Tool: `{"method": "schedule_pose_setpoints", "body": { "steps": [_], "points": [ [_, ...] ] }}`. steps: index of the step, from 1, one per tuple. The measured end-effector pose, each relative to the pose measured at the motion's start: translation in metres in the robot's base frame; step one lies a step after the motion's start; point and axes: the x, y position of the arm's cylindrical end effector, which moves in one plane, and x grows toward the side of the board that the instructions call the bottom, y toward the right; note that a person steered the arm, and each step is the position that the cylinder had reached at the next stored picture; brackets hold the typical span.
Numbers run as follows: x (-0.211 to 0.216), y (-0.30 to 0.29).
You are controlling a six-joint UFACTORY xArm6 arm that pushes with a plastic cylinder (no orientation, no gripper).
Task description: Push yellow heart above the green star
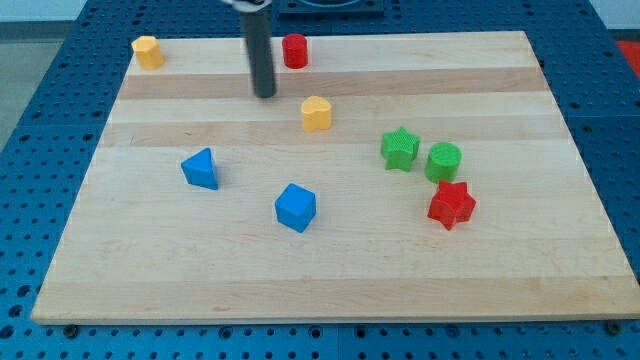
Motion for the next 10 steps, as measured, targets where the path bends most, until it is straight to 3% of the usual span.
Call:
{"method": "schedule_pose_setpoints", "body": {
  "steps": [1, 4, 5, 7, 9, 10],
  "points": [
    [0.040, -0.002],
    [0.055, 0.182],
    [0.059, 0.187],
    [0.062, 0.124],
    [-0.009, 0.196],
    [0.000, 0.194]
  ]
}}
